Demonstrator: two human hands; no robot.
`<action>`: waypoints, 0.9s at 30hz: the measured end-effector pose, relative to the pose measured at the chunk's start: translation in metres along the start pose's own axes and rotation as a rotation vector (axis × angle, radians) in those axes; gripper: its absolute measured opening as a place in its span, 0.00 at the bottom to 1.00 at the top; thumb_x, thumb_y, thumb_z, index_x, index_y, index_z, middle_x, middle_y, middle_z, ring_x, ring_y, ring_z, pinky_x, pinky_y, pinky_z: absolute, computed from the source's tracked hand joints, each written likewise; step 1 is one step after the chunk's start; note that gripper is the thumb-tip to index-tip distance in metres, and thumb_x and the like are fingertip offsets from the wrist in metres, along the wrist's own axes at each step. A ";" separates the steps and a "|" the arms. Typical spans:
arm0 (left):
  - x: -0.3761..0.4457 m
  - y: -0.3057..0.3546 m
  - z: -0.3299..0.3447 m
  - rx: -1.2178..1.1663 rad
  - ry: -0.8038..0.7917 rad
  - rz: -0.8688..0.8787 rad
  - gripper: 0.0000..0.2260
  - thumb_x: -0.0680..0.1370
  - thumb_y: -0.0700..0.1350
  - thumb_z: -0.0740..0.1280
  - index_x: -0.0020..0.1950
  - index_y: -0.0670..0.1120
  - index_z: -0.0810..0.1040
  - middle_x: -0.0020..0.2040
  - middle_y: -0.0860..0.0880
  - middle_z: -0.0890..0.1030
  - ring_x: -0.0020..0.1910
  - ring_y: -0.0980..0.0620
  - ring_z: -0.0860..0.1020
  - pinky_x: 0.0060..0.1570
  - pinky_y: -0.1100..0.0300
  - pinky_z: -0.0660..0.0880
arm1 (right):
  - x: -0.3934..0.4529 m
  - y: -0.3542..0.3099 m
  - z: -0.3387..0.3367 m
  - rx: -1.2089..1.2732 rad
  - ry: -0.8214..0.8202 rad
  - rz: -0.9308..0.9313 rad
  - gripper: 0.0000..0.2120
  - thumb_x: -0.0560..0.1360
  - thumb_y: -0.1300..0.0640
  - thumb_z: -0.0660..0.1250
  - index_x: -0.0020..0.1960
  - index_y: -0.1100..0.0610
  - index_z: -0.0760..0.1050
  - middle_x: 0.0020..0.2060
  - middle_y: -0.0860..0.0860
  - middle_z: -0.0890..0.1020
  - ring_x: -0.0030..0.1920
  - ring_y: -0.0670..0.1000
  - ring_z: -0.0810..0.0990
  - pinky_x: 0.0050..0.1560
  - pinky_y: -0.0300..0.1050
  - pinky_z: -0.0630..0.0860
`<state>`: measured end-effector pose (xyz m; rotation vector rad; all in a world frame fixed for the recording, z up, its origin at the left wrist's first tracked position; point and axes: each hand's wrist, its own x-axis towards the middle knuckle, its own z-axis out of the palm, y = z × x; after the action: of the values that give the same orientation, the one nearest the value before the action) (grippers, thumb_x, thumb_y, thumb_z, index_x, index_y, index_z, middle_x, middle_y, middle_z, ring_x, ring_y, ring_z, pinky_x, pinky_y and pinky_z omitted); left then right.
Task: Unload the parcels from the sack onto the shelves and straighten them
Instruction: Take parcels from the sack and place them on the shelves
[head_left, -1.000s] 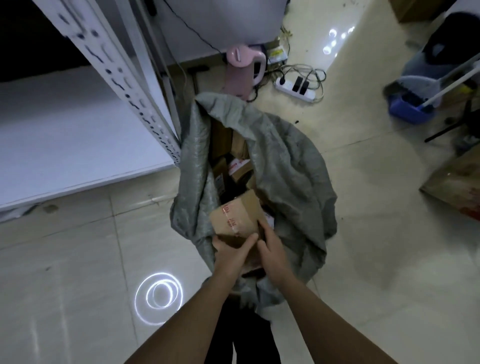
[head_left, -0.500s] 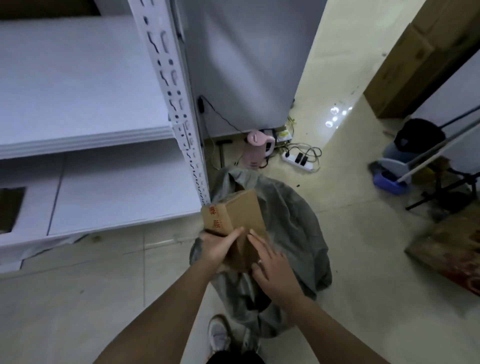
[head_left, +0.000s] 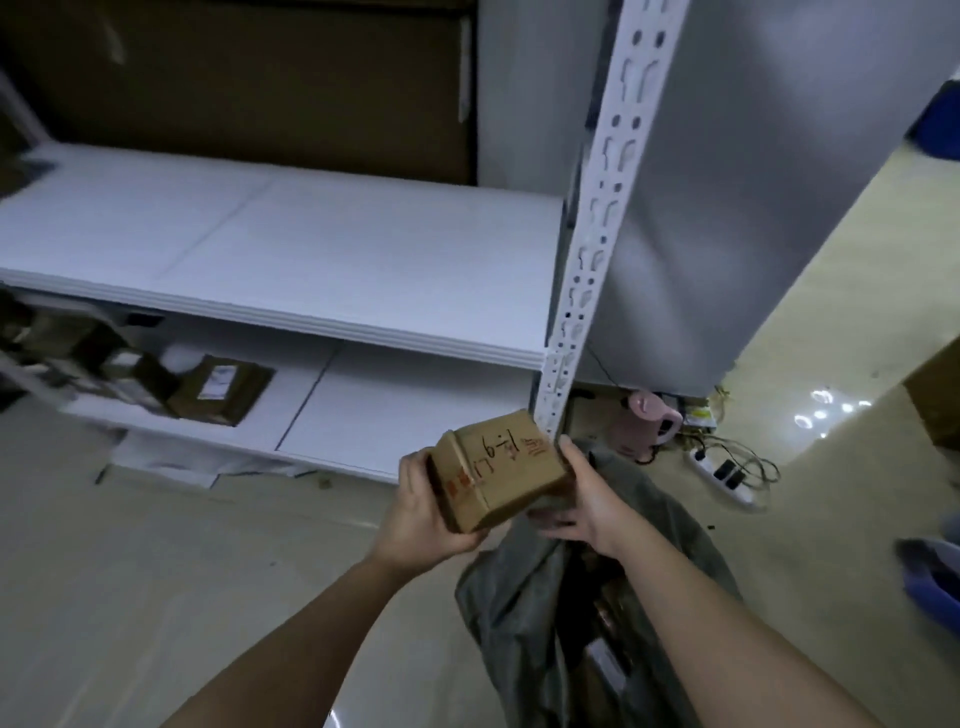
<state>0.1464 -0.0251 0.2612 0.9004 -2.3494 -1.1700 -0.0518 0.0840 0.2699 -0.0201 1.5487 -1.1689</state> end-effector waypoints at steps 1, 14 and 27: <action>-0.002 -0.002 -0.013 0.029 0.028 0.036 0.46 0.60 0.51 0.81 0.69 0.41 0.59 0.61 0.48 0.63 0.62 0.52 0.70 0.59 0.73 0.68 | -0.002 -0.009 0.013 -0.007 -0.048 0.003 0.27 0.72 0.29 0.59 0.58 0.48 0.76 0.56 0.55 0.80 0.54 0.63 0.81 0.49 0.56 0.80; -0.018 -0.057 -0.192 0.448 0.248 0.259 0.51 0.62 0.60 0.76 0.76 0.48 0.50 0.74 0.45 0.57 0.73 0.46 0.61 0.69 0.51 0.65 | -0.023 -0.085 0.187 -0.240 -0.450 -0.027 0.37 0.65 0.27 0.61 0.63 0.53 0.75 0.52 0.57 0.84 0.52 0.57 0.82 0.48 0.52 0.79; -0.024 -0.029 -0.333 -0.562 0.696 -0.307 0.23 0.82 0.56 0.52 0.77 0.54 0.57 0.76 0.50 0.61 0.73 0.49 0.62 0.71 0.48 0.61 | -0.038 -0.136 0.369 -0.242 -0.498 -0.352 0.25 0.73 0.33 0.60 0.51 0.53 0.80 0.40 0.53 0.86 0.47 0.54 0.84 0.54 0.53 0.80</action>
<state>0.3640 -0.2134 0.4329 1.2193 -1.2776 -1.2632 0.1645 -0.2009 0.4369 -0.7177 1.2529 -1.1269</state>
